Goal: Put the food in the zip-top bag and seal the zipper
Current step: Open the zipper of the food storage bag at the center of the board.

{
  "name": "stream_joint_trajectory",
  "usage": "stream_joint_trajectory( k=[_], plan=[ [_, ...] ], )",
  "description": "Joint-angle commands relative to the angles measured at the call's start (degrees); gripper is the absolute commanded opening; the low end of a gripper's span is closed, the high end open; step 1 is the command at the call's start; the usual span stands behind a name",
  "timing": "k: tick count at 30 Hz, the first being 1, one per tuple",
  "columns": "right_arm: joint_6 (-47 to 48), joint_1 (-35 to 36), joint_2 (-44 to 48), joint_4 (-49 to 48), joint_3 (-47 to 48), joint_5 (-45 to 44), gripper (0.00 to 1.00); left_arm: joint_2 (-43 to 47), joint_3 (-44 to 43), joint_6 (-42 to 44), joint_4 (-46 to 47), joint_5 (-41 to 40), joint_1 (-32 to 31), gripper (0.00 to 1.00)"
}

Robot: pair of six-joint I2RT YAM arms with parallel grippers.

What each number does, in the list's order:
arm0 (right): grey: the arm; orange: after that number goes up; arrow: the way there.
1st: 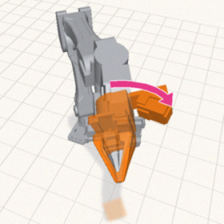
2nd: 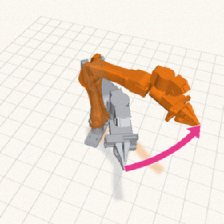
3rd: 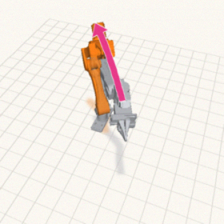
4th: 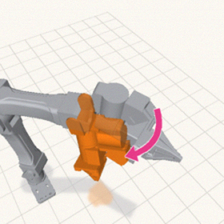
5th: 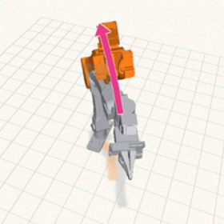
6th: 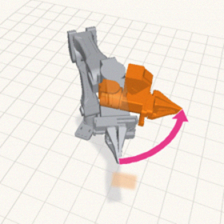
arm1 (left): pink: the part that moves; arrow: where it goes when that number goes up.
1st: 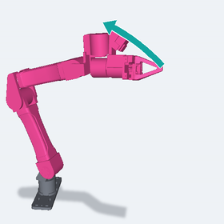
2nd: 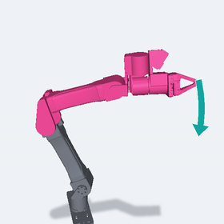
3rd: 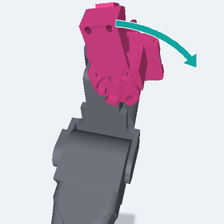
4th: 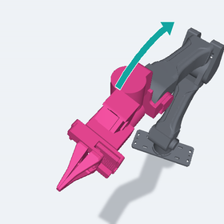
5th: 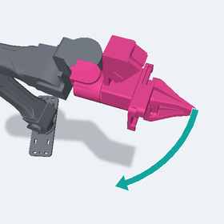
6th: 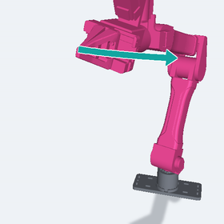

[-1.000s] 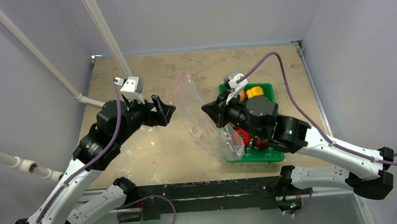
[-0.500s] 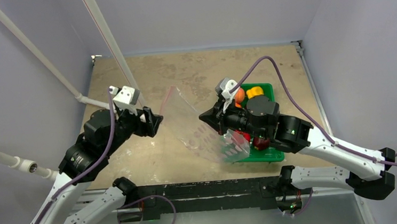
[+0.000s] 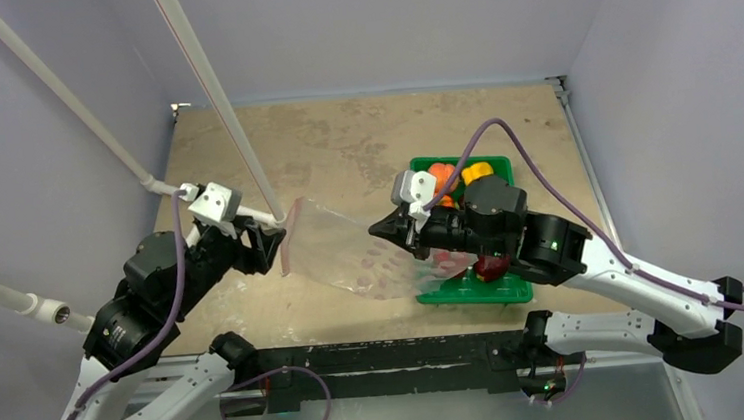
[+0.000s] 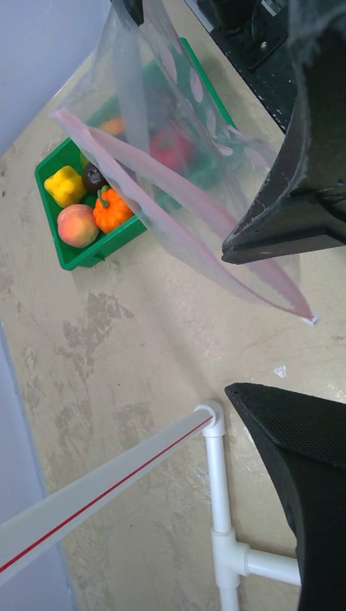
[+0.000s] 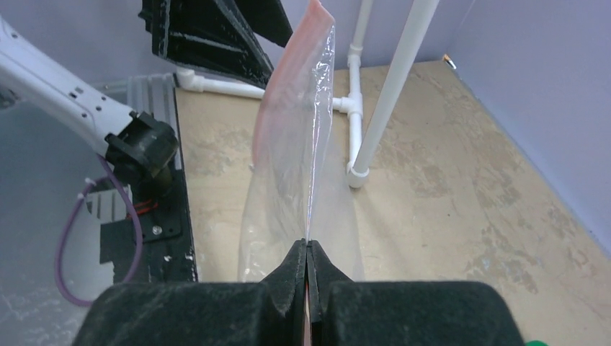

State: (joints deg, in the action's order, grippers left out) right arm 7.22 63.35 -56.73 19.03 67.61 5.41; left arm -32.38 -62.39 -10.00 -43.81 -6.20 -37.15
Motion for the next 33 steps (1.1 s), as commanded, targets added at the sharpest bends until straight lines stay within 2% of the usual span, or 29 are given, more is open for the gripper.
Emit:
stream_joint_trajectory(
  k=[1, 7, 12, 19, 29, 33],
  plan=[
    [7.85, 0.19, 0.38, 1.39, 3.65, 2.80, 0.00, 1.00, -3.34, 1.45, -2.18, 1.47, -0.03, 0.60],
    [9.45, 0.20, 2.23, -0.71, 3.92, 5.87, 0.00, 2.41, -4.95, 1.39, -4.64, 10.68, 0.04, 0.59],
    [9.28, 0.19, 1.91, -1.57, 3.99, 6.99, 0.00, 3.49, -2.70, 0.99, -3.66, 19.19, -0.02, 0.59],
    [9.98, 0.20, 2.37, -1.02, 4.93, 8.21, 0.00, 3.56, -2.12, 1.73, -3.40, 15.90, -0.02, 0.58],
    [10.27, 0.19, 3.83, 0.02, 4.17, 7.41, 0.00, 3.62, -6.07, 1.87, -6.28, 17.69, -0.03, 0.58],
    [10.24, 0.19, 4.49, -0.15, 3.12, 7.49, 0.00, 3.73, -8.09, 1.74, -7.38, 15.61, 0.02, 0.58]
  ],
)
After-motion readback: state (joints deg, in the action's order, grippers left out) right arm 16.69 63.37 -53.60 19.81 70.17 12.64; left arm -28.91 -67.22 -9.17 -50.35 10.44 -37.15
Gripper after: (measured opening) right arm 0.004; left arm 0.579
